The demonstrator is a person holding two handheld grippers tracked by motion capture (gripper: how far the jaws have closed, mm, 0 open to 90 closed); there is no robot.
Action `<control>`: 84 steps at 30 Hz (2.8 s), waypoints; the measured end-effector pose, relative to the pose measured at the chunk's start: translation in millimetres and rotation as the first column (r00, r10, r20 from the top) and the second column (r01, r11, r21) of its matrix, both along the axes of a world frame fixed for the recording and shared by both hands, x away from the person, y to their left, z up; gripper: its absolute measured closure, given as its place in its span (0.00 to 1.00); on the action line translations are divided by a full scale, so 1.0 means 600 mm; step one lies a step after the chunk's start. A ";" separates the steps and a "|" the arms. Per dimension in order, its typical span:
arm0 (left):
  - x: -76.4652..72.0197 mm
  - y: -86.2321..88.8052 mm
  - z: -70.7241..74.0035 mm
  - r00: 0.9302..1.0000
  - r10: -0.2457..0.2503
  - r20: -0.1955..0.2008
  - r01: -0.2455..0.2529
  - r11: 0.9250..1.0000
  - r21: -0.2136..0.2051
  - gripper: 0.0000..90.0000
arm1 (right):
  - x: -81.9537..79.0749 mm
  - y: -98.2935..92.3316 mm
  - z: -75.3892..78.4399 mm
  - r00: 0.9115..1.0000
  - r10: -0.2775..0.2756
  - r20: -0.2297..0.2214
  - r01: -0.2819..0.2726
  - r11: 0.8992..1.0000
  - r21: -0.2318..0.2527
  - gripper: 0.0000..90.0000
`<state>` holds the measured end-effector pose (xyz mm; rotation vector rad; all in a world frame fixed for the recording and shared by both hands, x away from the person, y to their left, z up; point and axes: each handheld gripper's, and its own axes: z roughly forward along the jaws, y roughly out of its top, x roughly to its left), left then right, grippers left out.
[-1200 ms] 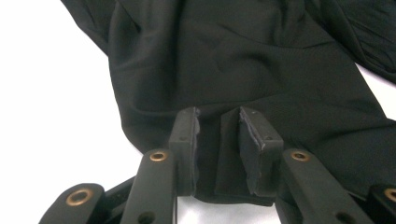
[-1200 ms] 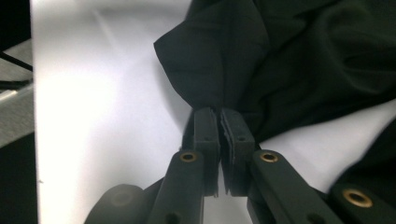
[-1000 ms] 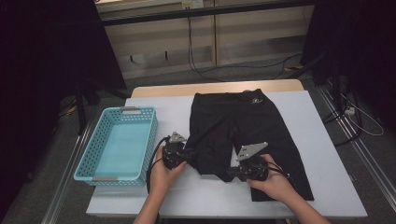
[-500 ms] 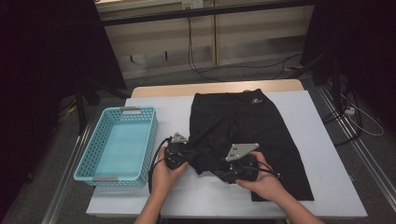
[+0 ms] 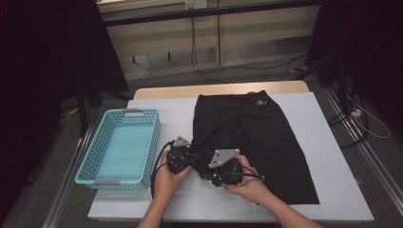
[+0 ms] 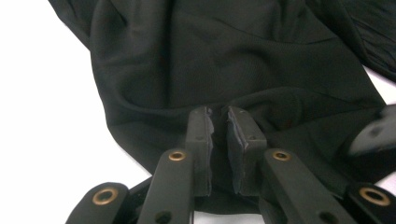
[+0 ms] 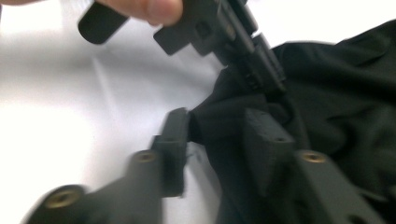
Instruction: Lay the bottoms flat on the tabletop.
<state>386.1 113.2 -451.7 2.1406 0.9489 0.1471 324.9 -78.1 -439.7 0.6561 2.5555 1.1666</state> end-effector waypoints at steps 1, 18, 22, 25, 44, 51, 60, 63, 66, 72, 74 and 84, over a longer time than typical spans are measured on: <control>-0.001 0.000 0.000 1.000 0.000 -0.001 0.000 1.000 -0.002 0.88 | 0.001 0.001 -0.003 1.000 0.000 -0.002 0.000 1.000 -0.003 0.86; -0.010 0.017 0.029 0.997 0.007 0.078 -0.004 0.999 -0.047 0.53 | 0.030 -0.076 -0.007 0.978 -0.168 -0.122 0.175 0.983 0.053 1.00; -0.016 0.034 0.037 0.996 0.031 0.080 -0.027 0.998 -0.049 0.46 | 0.033 -0.080 -0.010 0.976 -0.186 -0.118 0.190 0.981 0.029 1.00; -0.017 0.042 0.032 0.996 0.062 0.071 -0.059 0.998 -0.038 0.46 | 0.033 -0.085 -0.010 0.974 -0.192 -0.121 0.196 0.980 0.028 1.00; 0.000 0.031 0.003 0.996 0.077 -0.044 -0.076 0.997 0.025 1.00 | 0.030 -0.098 -0.010 0.972 -0.202 -0.121 0.208 0.977 0.037 1.00; 0.011 0.036 0.022 0.996 0.081 -0.024 -0.080 0.996 0.028 1.00 | 0.028 -0.092 -0.009 0.976 -0.181 -0.123 0.188 0.981 0.047 1.00; 0.021 0.055 0.034 0.987 0.149 0.052 -0.148 0.989 -0.022 0.91 | 0.026 -0.081 -0.015 0.975 -0.190 -0.117 0.195 0.980 0.039 0.90; 0.014 0.052 0.041 0.991 0.130 0.042 -0.127 0.990 -0.066 0.69 | 0.023 -0.082 -0.010 0.976 -0.193 -0.103 0.199 0.979 0.053 0.79; 0.004 0.047 0.052 0.993 0.091 0.069 -0.086 0.993 -0.080 0.45 | 0.018 -0.085 -0.004 0.977 -0.196 -0.090 0.201 0.978 0.060 0.75; -0.015 0.037 0.067 0.995 0.027 0.096 -0.019 0.996 -0.087 0.34 | 0.006 -0.082 0.005 0.981 -0.181 -0.075 0.186 0.980 0.065 0.67; -0.021 0.035 0.069 0.996 0.015 0.092 -0.007 0.996 -0.086 0.35 | 0.000 -0.081 0.008 0.983 -0.171 -0.066 0.175 0.982 0.067 0.67; -0.028 0.018 0.057 0.997 -0.029 0.075 0.033 0.998 -0.054 0.35 | -0.022 -0.067 0.019 0.989 -0.116 -0.090 0.126 0.985 0.120 0.66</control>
